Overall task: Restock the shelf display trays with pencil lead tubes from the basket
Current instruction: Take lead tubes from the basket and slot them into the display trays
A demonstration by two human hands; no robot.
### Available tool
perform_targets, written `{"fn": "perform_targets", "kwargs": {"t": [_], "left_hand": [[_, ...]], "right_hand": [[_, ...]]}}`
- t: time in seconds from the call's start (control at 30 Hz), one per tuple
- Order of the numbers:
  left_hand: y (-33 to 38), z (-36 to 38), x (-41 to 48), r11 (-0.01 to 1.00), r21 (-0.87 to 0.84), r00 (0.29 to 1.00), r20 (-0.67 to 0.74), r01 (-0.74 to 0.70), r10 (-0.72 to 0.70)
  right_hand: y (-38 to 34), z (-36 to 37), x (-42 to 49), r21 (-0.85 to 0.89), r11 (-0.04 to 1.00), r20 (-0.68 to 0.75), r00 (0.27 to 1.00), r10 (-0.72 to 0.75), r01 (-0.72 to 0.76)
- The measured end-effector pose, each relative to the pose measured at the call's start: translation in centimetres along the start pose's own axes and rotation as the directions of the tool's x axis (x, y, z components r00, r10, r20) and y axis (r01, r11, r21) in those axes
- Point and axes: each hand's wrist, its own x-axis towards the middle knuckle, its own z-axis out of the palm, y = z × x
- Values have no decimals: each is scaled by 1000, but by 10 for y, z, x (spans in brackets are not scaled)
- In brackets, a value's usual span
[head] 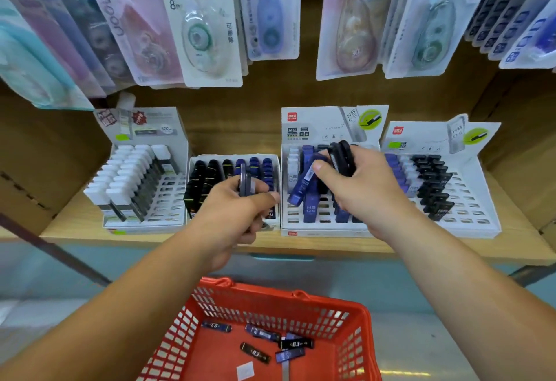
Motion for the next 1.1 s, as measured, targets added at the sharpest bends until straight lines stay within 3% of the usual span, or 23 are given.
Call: {"fn": "perform_targets", "kwargs": {"t": [0.2, 0.33, 0.43, 0.63, 0.7, 0.77, 0.87, 0.97, 1.1], "left_hand": [[-11, -11, -1, 998, 2, 998, 27, 61, -61], [-9, -11, -2, 929, 302, 969, -53, -213, 239], [-11, -9, -3, 800, 533, 947, 7, -275, 320], [-8, -1, -7, 795, 444, 903, 86, -413, 421], [-2, -2, -7, 820, 374, 893, 57, -433, 446], [6, -3, -9, 837, 345, 894, 16, -425, 448], [18, -8, -11, 869, 295, 909, -9, -397, 418], [25, -12, -15, 862, 300, 912, 96, -409, 399], [28, -15, -18, 888, 196, 909, 60, -415, 412]], "right_hand": [[4, 13, 3, -45, 999, 27, 1000, 9, -8], [-1, 19, 0, 13, 999, -31, 999, 30, -30], [-10, 21, -5, 190, 971, -35, 987, 154, -144], [-11, 13, -10, 258, 938, -55, 966, 252, -230], [-9, 10, -10, 168, 969, -96, 975, 202, -184], [-5, 7, -10, -46, 998, -127, 991, 47, -53], [-7, 13, -12, -290, 938, -24, 979, -203, 188], [-12, 23, -13, -296, 862, 101, 910, -401, 412], [-17, 27, -13, -279, 870, 181, 912, -369, 407]]}}
